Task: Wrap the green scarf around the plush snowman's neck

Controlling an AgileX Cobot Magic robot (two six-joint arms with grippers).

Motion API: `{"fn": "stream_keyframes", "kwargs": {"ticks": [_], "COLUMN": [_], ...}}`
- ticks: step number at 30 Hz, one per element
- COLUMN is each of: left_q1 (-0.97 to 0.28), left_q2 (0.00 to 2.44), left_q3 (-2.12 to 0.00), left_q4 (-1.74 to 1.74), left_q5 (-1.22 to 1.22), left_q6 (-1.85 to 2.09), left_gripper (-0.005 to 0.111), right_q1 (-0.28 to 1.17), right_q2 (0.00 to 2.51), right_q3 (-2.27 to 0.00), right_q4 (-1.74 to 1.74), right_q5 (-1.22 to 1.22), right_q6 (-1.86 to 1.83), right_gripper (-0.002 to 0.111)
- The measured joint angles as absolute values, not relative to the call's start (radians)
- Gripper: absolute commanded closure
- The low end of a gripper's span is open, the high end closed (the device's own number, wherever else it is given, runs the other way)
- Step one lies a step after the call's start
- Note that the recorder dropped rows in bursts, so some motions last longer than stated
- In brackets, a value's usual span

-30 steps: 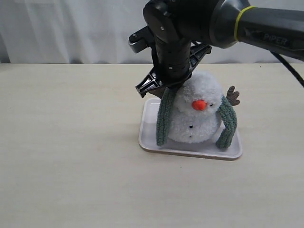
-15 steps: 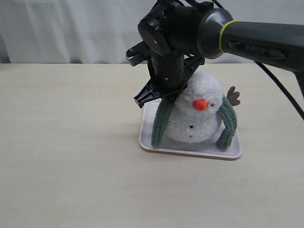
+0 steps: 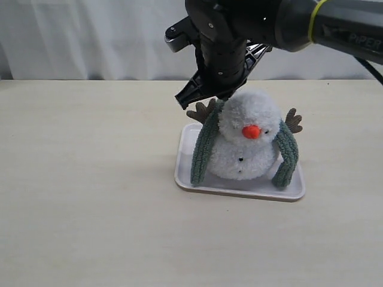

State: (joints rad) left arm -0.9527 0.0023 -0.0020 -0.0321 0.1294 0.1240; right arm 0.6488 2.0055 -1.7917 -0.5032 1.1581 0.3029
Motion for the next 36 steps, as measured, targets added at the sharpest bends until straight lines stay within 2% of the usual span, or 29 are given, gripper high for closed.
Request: {"fn": "stream_keyframes", "kwargs": {"ticks": [15,25,28,33,36], "left_q1": [-0.953,-0.953,-0.953,-0.953,-0.953], "left_q2": [0.002,0.002,0.002,0.002,0.002], "left_q3": [-0.002,-0.002,-0.002,-0.002,-0.002], "left_q4": [-0.032,-0.032,-0.032,-0.032,-0.032], "left_q5": [0.129,0.129,0.129,0.129,0.129], "left_q6": [0.124,0.124,0.124,0.124,0.124], "left_gripper": [0.107,0.107,0.107,0.107,0.107], "right_q1": [0.645,0.645,0.645,0.645,0.645], "right_q2": [2.141,2.098,2.057,1.961,1.920], "right_q3": [-1.792,-1.792,-1.792,-1.794,-1.795], "right_q4": [-0.548,-0.543,-0.506,-0.333,-0.140], "right_q5": [1.115,1.121,1.124,1.133,1.193], "right_q6": [0.348,0.348,0.346,0.251,0.194], "right_gripper": [0.104,0.103,0.095,0.064,0.058]}}
